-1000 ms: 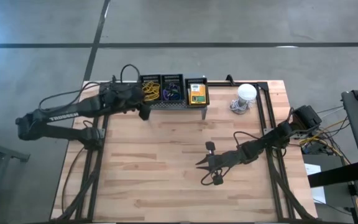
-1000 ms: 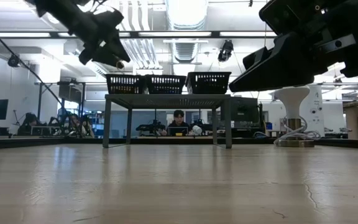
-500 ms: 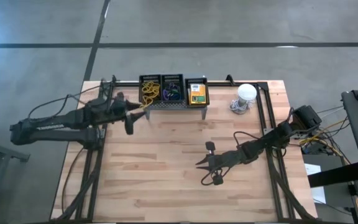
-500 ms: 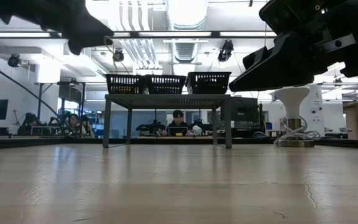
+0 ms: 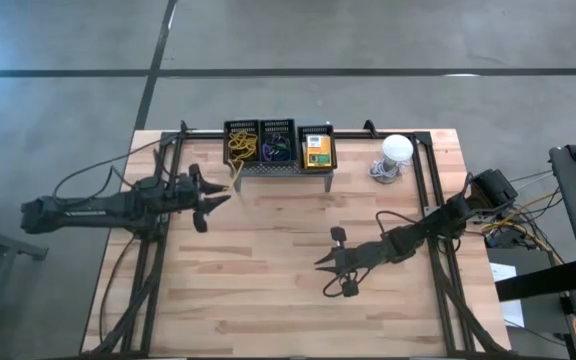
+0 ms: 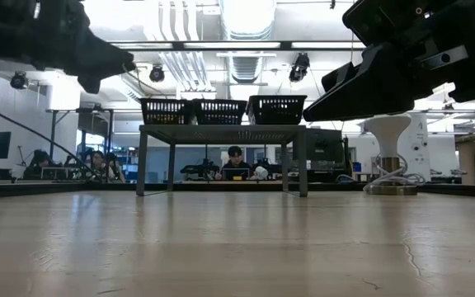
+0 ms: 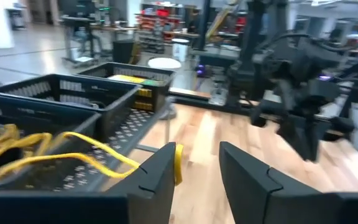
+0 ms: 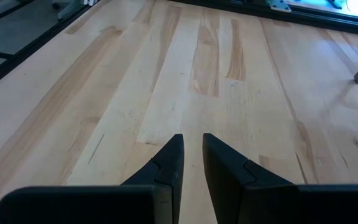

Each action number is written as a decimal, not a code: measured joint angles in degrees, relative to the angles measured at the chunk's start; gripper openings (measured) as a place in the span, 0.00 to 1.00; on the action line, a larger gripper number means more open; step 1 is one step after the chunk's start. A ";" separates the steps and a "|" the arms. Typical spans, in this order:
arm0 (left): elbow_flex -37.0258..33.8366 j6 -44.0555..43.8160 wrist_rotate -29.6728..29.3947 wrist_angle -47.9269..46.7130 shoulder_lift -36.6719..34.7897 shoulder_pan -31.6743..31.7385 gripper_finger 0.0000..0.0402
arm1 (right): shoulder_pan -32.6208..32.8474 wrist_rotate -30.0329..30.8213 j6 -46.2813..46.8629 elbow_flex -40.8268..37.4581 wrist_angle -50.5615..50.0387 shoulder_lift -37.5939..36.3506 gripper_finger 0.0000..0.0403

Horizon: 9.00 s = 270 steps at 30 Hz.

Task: Pick & Place Office Desk Supplies
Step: Put the yellow rubberband into the left black bin on the shelf, then return to Home Position

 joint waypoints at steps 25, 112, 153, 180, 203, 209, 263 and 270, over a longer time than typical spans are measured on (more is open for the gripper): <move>-9.85 -5.19 -1.64 5.15 -4.49 -8.50 0.27 | 0.07 0.02 0.02 -0.02 -0.04 0.00 0.13; 44.82 10.62 -17.93 -22.91 44.83 17.59 0.00 | 0.07 2.84 -1.33 -0.02 1.51 1.72 0.13; 38.09 -8.85 -9.98 -34.10 32.55 -1.24 0.48 | -19.83 -16.62 -3.83 -13.94 -29.08 -63.88 0.04; 10.76 -8.79 -10.59 -8.74 16.95 -8.27 0.46 | -24.22 -3.58 4.68 -31.45 -32.81 -90.17 0.02; -10.55 -21.72 -11.10 -6.75 0.82 -8.18 0.46 | -24.22 -3.54 -7.96 -31.45 -32.81 -89.33 0.02; -12.59 -1.97 -1.67 -5.06 -20.25 -8.15 0.46 | -24.22 -3.56 -7.99 -31.45 -32.81 -89.35 0.02; -12.68 3.23 5.06 -7.55 -25.22 -8.71 0.46 | -24.20 -3.52 -8.22 -31.43 -32.81 -88.13 0.02; -12.68 3.24 5.06 -7.55 -25.22 -8.71 0.46 | -24.22 -3.52 -8.22 -31.43 -32.81 -88.13 0.02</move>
